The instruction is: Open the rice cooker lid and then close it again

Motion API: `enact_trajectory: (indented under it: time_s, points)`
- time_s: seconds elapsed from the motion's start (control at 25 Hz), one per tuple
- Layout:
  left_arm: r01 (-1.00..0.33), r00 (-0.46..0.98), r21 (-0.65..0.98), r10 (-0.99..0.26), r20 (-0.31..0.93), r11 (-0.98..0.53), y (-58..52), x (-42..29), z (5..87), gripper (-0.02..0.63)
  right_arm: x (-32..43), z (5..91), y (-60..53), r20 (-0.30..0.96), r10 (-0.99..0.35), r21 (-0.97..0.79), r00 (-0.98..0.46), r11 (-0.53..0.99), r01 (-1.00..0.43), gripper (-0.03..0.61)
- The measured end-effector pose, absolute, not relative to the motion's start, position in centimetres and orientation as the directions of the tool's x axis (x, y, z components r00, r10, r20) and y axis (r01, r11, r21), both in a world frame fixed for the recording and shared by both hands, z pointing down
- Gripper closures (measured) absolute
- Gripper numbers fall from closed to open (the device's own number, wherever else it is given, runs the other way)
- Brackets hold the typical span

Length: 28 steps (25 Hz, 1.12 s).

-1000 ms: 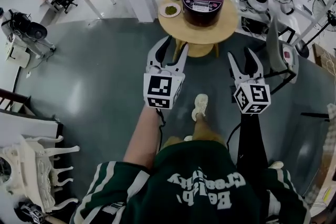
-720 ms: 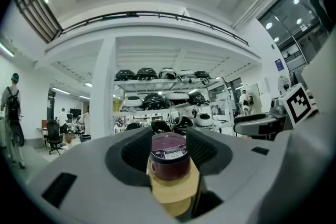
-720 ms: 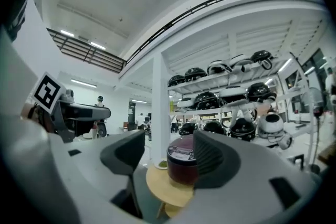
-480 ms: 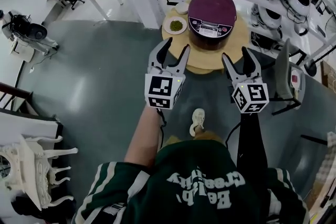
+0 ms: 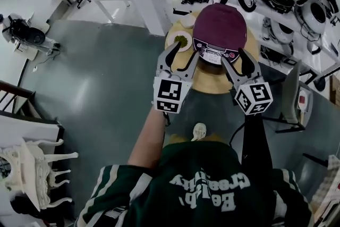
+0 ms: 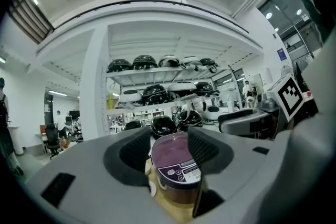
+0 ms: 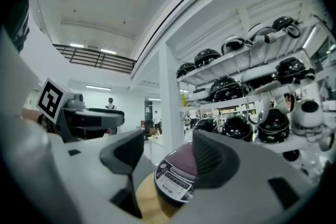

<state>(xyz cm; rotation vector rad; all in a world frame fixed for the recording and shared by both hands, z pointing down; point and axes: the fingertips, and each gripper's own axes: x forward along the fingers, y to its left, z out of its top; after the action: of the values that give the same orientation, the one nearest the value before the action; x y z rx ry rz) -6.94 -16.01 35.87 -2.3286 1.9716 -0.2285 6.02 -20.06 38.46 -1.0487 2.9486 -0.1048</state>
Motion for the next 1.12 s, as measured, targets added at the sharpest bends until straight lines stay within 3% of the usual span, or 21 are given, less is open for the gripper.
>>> enact_trajectory:
  time_s: [0.2, 0.32, 0.48, 0.64, 1.12]
  points:
    - [-0.976, 0.157, -0.14, -0.986, 0.063, -0.164, -19.4, -8.0, 36.8, 0.403, 4.8, 39.8, -23.0, 0.073, -0.612, -0.045, -0.788, 0.787, -0.615, 0.273]
    - [-0.972, 0.182, -0.133, -0.98, 0.078, -0.192, -20.8, -7.7, 37.6, 0.402, 4.8, 40.6, -23.9, 0.117, -0.618, 0.0, -0.777, 0.782, -0.623, 0.318]
    - [-0.963, 0.228, -0.127, -0.969, 0.092, -0.238, -22.7, -7.4, 38.2, 0.399, 4.4, 41.5, -24.9, 0.173, -0.608, -0.003, -0.775, 0.786, -0.618, 0.298]
    - [-0.952, 0.275, -0.111, -0.956, 0.103, -0.286, -24.6, -7.5, 38.6, 0.399, 2.9, 42.2, -25.7, 0.223, -0.594, 0.024, -0.773, 0.796, -0.605, 0.318]
    - [-0.904, 0.412, -0.064, -0.902, 0.13, -0.422, -29.3, -9.2, 39.2, 0.4, -1.4, 47.5, -27.7, 0.5, -0.525, 0.09, -0.688, 0.822, -0.562, 0.339]
